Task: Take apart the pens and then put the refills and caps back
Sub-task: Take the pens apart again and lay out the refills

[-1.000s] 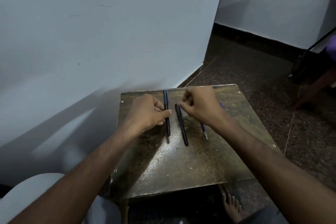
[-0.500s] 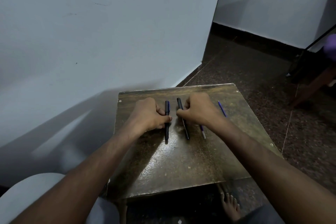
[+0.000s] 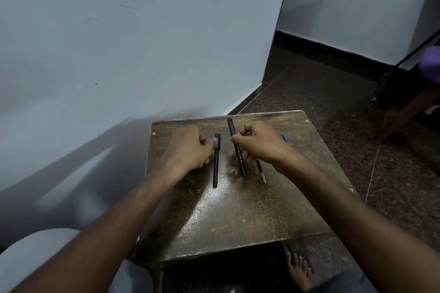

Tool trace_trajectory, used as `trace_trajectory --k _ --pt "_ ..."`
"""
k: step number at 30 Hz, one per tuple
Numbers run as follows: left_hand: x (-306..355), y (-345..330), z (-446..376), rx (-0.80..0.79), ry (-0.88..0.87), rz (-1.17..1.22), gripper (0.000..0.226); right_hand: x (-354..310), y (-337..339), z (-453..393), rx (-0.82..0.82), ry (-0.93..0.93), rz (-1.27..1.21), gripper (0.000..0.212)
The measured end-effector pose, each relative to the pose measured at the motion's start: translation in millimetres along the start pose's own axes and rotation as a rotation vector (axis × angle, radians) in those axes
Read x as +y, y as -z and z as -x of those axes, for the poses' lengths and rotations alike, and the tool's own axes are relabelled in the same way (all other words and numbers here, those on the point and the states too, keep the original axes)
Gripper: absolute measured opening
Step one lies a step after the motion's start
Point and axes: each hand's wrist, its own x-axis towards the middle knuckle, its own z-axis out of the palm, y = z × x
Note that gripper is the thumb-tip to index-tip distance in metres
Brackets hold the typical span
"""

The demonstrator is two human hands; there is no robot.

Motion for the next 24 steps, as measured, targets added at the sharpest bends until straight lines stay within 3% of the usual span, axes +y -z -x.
trace_trajectory --k 2,6,11,14,17,24 --pt "1.4 1.2 -1.0 0.073 -0.069 0.100 0.037 -3.1 -2.7 3.1 -0.026 0.013 -0.078 0.017" --pt "11.3 -2.6 -3.7 0.037 -0.075 0.517 0.020 -10.1 -8.4 12.8 -0.133 0.090 -0.291 0.020" --pt "14.4 -5.9 -5.5 -0.034 -0.020 0.786 0.019 -15.3 -15.8 19.8 -0.210 0.043 -0.514 0.027" --pt "13.1 -6.3 -6.3 -0.059 -0.027 0.832 0.018 -18.8 -21.8 24.5 -0.238 -0.024 -0.682 0.028" --pt "14.1 -7.9 -6.6 -0.057 -0.032 0.863 0.016 -18.6 -25.2 25.8 -0.174 -0.049 -0.723 0.030" --pt "15.2 -5.7 -10.5 -0.031 0.020 0.925 0.009 -21.4 -36.4 30.8 0.135 0.078 -0.395 0.039"
